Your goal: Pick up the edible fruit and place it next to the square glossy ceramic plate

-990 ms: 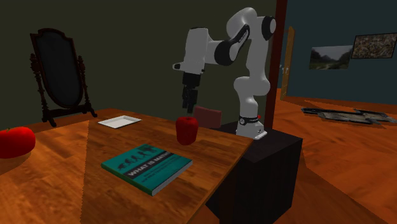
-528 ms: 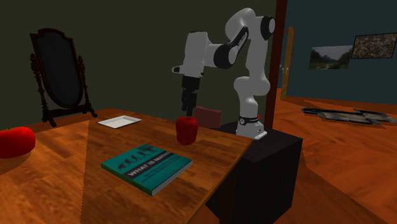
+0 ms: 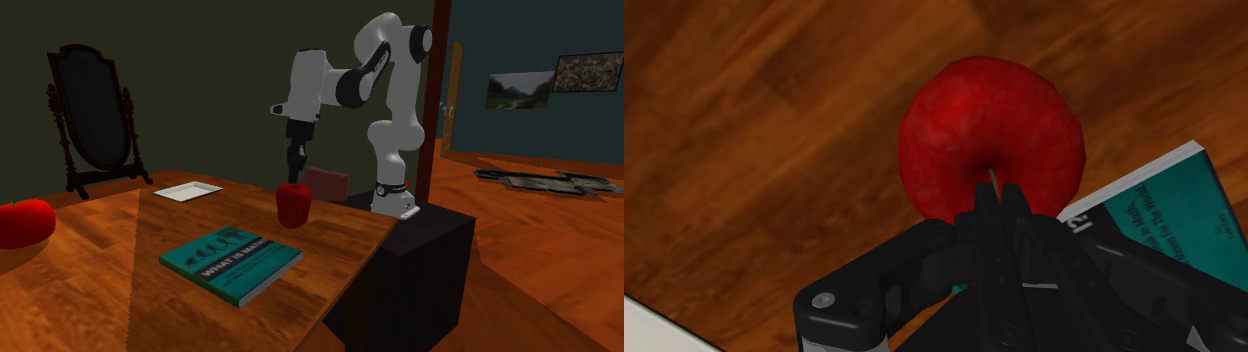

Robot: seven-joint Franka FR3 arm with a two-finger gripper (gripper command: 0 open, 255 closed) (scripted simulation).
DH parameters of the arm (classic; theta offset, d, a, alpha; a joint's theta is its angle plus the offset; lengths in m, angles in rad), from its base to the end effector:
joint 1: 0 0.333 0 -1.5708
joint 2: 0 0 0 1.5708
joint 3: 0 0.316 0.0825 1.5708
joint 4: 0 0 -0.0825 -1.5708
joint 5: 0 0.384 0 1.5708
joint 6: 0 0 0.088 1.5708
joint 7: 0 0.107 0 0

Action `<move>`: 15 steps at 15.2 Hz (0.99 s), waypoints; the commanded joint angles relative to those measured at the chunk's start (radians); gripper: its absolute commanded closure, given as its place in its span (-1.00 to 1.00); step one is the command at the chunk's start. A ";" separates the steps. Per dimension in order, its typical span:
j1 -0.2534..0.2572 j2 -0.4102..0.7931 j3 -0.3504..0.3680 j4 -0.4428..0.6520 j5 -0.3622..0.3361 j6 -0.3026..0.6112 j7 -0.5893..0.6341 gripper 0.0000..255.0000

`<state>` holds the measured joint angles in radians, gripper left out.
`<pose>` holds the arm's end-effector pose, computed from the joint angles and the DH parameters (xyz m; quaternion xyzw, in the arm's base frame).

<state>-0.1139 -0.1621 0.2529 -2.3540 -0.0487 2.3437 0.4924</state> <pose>0.4894 0.0692 0.4068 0.9837 -0.1598 0.0814 0.0143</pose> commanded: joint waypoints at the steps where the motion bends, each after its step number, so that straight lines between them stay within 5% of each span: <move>1: 0.000 0.000 0.000 0.000 0.000 0.000 0.000 1.00; 15: 0.004 -0.063 -0.009 0.092 0.024 -0.152 -0.025 1.00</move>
<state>-0.1108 -0.2215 0.2434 -2.2739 -0.0262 2.2067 0.4668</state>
